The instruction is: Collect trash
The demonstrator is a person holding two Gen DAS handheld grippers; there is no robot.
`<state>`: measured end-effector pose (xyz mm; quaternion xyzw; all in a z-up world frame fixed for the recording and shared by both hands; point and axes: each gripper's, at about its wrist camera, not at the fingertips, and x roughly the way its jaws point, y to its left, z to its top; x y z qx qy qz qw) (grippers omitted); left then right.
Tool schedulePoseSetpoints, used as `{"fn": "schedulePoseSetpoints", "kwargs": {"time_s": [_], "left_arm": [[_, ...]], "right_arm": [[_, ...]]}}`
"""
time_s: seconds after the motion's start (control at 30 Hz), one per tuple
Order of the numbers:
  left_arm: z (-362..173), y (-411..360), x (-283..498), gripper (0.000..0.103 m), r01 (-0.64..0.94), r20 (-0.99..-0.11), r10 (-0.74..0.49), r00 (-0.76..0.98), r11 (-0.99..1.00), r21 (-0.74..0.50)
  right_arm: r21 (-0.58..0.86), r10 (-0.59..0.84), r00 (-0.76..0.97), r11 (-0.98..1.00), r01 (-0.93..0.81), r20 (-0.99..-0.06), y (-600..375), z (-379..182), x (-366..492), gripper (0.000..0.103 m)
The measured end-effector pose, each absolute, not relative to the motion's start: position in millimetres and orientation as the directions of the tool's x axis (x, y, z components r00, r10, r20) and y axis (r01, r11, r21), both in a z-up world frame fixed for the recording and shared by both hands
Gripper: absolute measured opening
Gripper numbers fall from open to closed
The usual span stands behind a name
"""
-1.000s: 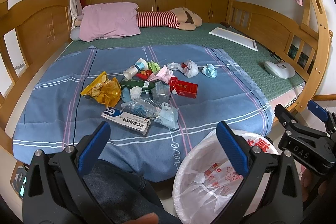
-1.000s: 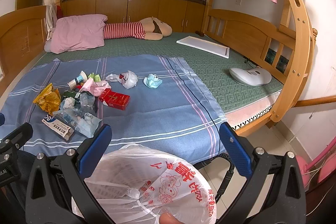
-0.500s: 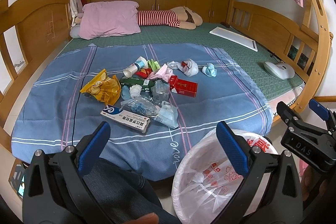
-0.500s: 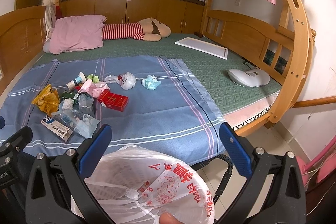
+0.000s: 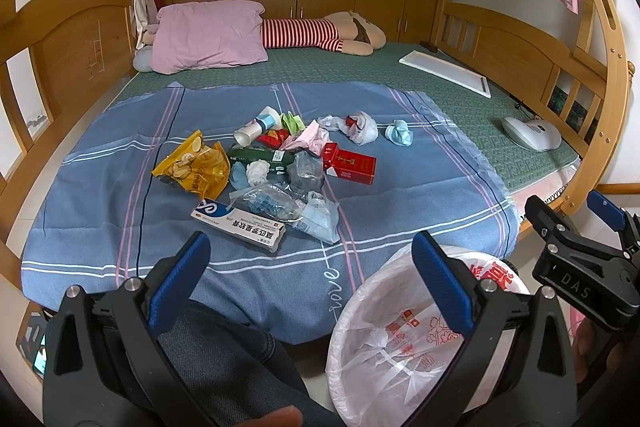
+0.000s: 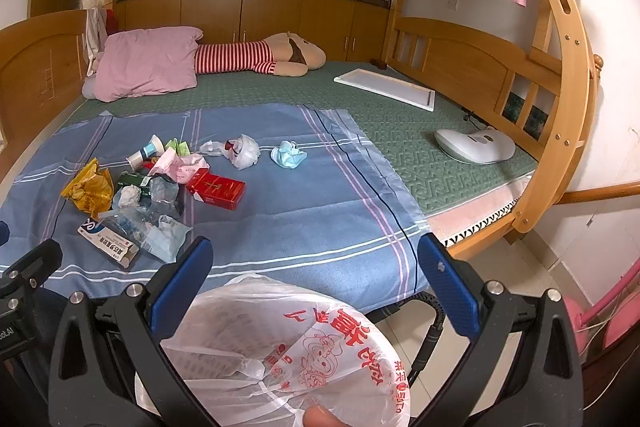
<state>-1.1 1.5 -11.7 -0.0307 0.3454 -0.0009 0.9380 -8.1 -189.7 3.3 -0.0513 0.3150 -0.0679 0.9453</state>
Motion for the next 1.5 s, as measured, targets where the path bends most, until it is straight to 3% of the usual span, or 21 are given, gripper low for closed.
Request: {"fn": "schedulePoseSetpoints", "kwargs": {"time_s": [1.5], "left_arm": [[-11.1, 3.7, -3.4, 0.100, -0.021, -0.647, -0.028, 0.762, 0.997, -0.069]], "right_arm": [[-0.135, -0.156, 0.790, 0.986, 0.094, -0.592, -190.0, 0.6, -8.4, 0.100]]}}
